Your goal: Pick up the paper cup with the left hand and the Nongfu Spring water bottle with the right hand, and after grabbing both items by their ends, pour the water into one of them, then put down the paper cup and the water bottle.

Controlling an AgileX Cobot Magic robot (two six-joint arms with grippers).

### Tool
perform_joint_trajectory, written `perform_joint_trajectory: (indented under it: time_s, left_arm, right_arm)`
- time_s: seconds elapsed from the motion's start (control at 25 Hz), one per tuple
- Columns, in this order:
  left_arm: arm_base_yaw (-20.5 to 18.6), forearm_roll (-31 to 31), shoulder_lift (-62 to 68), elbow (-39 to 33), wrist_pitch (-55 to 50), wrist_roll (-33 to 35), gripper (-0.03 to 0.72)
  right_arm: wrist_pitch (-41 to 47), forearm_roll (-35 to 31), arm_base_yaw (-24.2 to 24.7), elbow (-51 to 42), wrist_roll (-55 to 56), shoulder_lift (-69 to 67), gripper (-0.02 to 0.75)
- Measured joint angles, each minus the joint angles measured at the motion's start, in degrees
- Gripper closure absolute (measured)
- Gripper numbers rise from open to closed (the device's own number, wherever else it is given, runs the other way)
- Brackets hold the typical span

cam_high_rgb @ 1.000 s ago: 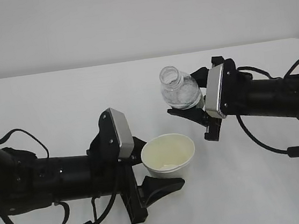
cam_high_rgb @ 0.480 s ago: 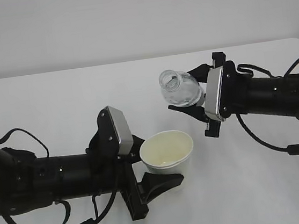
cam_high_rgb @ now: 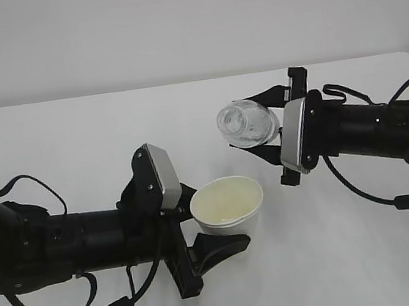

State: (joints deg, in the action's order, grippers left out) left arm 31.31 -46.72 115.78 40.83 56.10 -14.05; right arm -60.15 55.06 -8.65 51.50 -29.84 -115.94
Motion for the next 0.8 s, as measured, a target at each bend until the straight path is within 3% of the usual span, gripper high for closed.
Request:
perform_joint_trajectory:
  time_s: [0.8]
  left_arm:
    - [0.0, 1.1, 0.0, 0.0, 0.0, 0.0, 0.216]
  right_arm:
    - [-1.1, -4.3, 0.0, 0.0, -12.1, 0.0, 0.271]
